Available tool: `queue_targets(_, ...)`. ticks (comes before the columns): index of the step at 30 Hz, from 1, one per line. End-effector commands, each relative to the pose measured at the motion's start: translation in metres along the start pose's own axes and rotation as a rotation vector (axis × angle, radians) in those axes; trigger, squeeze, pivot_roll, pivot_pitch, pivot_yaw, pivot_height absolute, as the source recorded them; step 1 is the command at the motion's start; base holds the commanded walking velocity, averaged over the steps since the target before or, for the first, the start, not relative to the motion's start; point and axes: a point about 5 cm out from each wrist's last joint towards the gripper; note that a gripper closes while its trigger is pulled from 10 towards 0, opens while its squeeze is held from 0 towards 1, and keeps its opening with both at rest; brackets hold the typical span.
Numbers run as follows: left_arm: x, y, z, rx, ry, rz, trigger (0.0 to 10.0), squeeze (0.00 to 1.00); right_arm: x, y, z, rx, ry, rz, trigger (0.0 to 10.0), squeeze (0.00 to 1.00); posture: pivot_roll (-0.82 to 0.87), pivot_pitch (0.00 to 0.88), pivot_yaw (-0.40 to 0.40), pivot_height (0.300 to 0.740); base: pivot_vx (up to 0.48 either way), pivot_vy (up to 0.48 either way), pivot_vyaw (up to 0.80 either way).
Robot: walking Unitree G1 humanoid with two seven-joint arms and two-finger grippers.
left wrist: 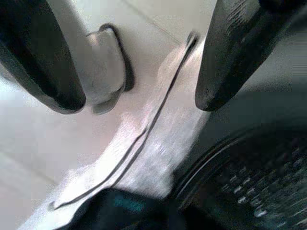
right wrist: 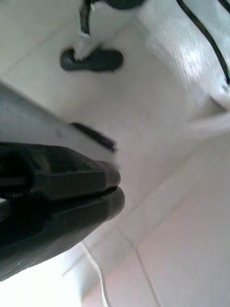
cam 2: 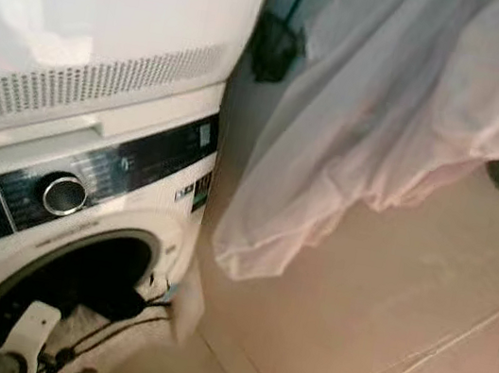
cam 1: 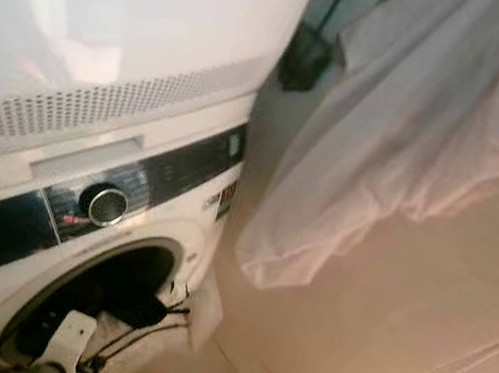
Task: Clothes washing
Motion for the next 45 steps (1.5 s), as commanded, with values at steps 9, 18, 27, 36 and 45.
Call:
queue_targets(9,-0.0052,-0.0100,-0.0017,0.037,-0.022,0.009,10.0,0.00,-0.0050,-0.0031,-0.0013,0.016,-0.015,0.004,10.0,0.00,0.19,0.000,-0.123,0.667,0.000,0.000,0.00)
queue_targets(18,-0.0060,-0.0109,-0.0018,0.044,-0.030,0.021,10.0,0.00,-0.0053,-0.0029,-0.0013,0.016,-0.014,0.007,10.0,0.00,0.19,0.000,-0.124,0.667,0.000,0.000,0.00)
queue_targets(27,-0.0047,-0.0118,-0.0021,0.052,-0.018,0.052,10.0,0.00,-0.0056,-0.0030,-0.0013,0.017,-0.014,0.003,10.0,0.00,0.19,0.000,-0.125,0.667,0.000,-0.027,0.00)
queue_targets(36,-0.0046,-0.0120,-0.0021,0.054,-0.017,0.055,10.0,0.00,-0.0056,-0.0022,-0.0012,0.010,-0.016,0.004,10.0,0.00,0.19,0.000,-0.127,0.667,0.000,-0.099,0.00)
queue_targets(45,-0.0048,-0.0119,-0.0020,0.054,-0.016,0.060,10.0,0.00,-0.0061,-0.0018,-0.0012,0.011,-0.015,-0.019,10.0,0.00,0.20,0.000,-0.128,0.667,0.000,-0.193,0.00)
Point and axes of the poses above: a point about 5 cm out from each wrist's last joint towards the gripper, its own z axis pointing out of the wrist towards the gripper, its own y axis along the axis of the wrist's last joint, x = y × z, and after that the axes turned 4 degrees about -z, right-handed
